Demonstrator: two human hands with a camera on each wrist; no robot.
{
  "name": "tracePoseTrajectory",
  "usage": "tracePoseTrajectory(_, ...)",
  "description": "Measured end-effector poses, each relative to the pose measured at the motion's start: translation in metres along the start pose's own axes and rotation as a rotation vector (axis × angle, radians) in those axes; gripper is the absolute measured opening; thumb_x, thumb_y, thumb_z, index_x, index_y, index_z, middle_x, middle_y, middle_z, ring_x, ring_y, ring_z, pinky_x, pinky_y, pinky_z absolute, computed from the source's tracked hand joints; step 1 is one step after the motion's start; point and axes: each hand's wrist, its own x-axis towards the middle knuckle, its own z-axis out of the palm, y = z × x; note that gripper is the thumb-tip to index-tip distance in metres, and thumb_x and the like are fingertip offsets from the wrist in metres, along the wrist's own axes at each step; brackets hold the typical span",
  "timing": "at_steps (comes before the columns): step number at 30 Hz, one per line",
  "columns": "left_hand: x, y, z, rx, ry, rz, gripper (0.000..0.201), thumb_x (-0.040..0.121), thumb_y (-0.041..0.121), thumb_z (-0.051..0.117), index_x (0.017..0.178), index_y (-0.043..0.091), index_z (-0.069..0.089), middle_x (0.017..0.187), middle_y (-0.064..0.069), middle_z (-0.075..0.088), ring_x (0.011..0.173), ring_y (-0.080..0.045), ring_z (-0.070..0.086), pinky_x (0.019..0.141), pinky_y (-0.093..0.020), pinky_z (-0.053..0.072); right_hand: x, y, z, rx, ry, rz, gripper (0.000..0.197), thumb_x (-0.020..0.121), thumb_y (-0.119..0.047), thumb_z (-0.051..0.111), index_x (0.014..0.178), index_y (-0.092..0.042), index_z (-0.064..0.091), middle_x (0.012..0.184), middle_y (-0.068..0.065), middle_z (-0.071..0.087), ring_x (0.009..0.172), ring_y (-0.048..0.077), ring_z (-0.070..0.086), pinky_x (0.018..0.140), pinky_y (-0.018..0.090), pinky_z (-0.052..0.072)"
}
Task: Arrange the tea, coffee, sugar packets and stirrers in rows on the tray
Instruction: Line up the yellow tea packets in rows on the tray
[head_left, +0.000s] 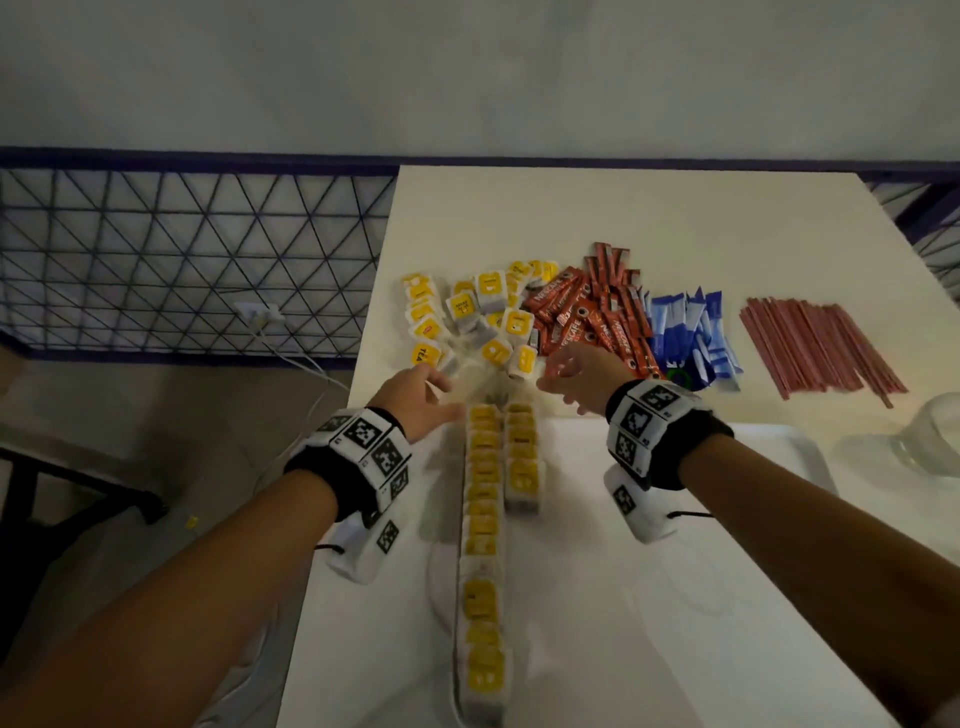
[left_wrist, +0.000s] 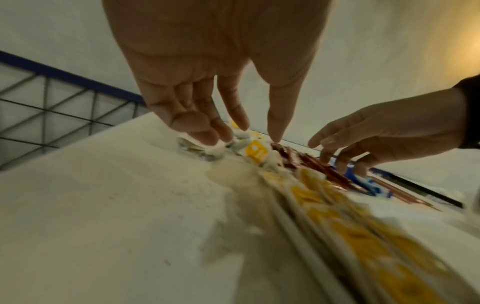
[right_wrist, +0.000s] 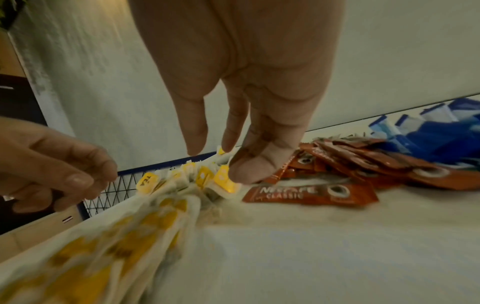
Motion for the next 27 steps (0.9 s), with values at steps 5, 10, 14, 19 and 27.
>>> tracePoseTrajectory(5,0.032,-0.009,-0.023,-0.056,0.091,-0.117,0.054,0.080,0.031,0.070,0.122,0.007,0.048,0.110,-0.011,0.057,0.101,-0.027,0.056,0.077,-0.028,0.040,0.032,-0.031,0.000,-0.111,0.005,-0.006,0.040,0.088,-0.024,0.061,0.124,-0.011,0.050,0.113,0.010,0.056,0.078,0.020,0.055,0.064,0.027,0.045)
tracePoseTrajectory(10,0.064,-0.007,-0.019,-0.052,0.064,-0.158,0.073,0.073,0.038,0.076,0.131,0.009,0.041,0.127,-0.013,0.046,0.114,-0.031,0.051,0.094,-0.036,0.044,0.058,-0.061,0.010,-0.177,-0.043,-0.054,0.039,0.088,-0.024,0.062,0.124,-0.013,0.050,0.109,0.009,0.055,0.088,0.019,0.050,0.076,0.031,0.044)
tracePoseTrajectory(14,0.081,-0.006,-0.009,0.028,-0.016,-0.130,0.062,0.079,0.032,0.071,0.129,0.007,0.044,0.129,-0.014,0.048,0.115,-0.031,0.050,0.095,-0.038,0.043,0.074,-0.082,0.021,-0.213,-0.072,-0.105,0.032,0.089,-0.021,0.059,0.120,-0.012,0.053,0.105,0.007,0.055,0.094,0.023,0.055,0.077,0.030,0.043)
tracePoseTrajectory(19,0.081,-0.019,-0.005,0.062,-0.107,-0.111,0.060,0.075,0.042,0.072,0.123,0.011,0.055,0.118,-0.011,0.059,0.110,-0.029,0.055,0.091,-0.036,0.047,0.093,-0.102,0.036,-0.201,-0.104,-0.140,0.030,0.086,-0.017,0.064,0.115,-0.013,0.060,0.117,0.008,0.058,0.107,0.024,0.055,0.076,0.024,0.039)
tracePoseTrajectory(27,0.066,-0.040,-0.007,-0.059,-0.077,-0.044,0.041,0.078,0.019,0.073,0.077,0.023,0.032,0.074,0.006,0.042,0.079,-0.018,0.045,0.063,-0.022,0.031,0.123,-0.119,0.068,-0.678,-0.286,-0.257,0.085,0.081,-0.005,0.068,0.147,-0.022,0.017,0.152,0.014,0.009,0.135,0.037,0.028,0.097,0.043,0.039)
